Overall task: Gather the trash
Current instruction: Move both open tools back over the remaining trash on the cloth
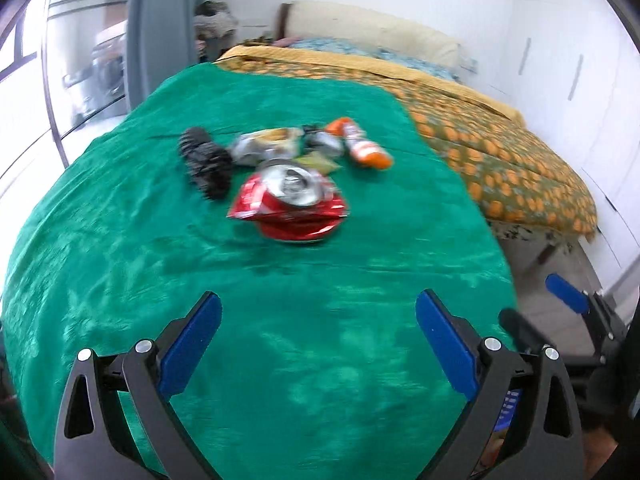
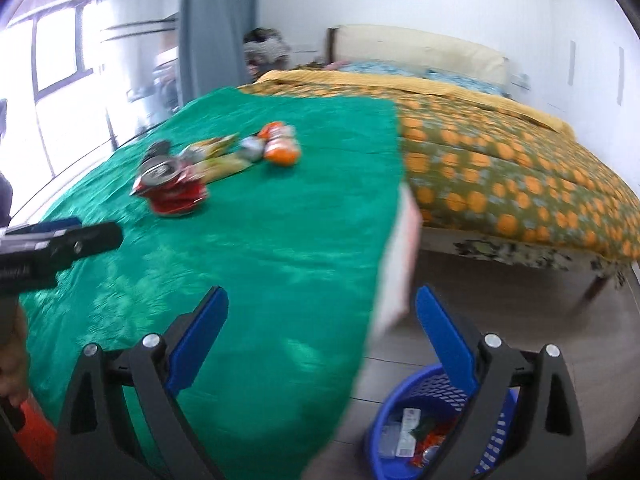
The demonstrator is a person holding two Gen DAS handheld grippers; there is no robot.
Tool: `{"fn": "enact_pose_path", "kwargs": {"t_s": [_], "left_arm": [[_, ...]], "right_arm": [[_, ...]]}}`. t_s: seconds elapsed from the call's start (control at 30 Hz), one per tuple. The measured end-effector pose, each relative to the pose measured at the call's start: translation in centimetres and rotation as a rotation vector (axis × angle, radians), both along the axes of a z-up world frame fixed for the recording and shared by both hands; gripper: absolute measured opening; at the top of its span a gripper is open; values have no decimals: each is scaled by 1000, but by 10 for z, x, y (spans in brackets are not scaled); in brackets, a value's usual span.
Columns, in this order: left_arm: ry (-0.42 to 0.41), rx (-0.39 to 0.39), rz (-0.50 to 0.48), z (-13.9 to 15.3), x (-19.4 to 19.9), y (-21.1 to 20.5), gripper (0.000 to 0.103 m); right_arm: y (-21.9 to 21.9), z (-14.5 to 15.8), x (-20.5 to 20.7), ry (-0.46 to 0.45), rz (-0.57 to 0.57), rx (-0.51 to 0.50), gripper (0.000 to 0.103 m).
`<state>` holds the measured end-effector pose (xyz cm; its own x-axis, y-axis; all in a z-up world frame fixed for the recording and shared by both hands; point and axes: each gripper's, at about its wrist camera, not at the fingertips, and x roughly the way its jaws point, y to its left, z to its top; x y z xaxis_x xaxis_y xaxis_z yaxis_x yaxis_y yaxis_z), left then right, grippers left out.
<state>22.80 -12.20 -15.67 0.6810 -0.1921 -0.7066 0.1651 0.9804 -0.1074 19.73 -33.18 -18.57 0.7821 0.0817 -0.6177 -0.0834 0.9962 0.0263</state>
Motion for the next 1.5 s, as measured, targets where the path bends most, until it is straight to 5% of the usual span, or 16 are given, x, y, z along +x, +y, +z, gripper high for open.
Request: {"fn": "enact_pose_path", "kwargs": {"t_s": [0.3, 0.6, 0.77, 1.3, 1.5], "left_arm": [[-51, 69, 49, 18, -16, 2, 96], [-82, 5, 137, 18, -5, 30, 96], [-41, 3, 233, 6, 1, 66, 96], [-186, 57, 366, 39, -4, 76, 96], [-97, -9, 393, 21, 17, 108, 96]], "right_arm": [[47, 7, 13, -23, 135, -18, 92], [15, -5, 22, -2, 5, 83, 92], [23, -3, 29, -12, 53, 50, 92], [12, 8, 14, -60, 55, 25, 92], [-5, -2, 15, -16, 25, 61, 92]]}}
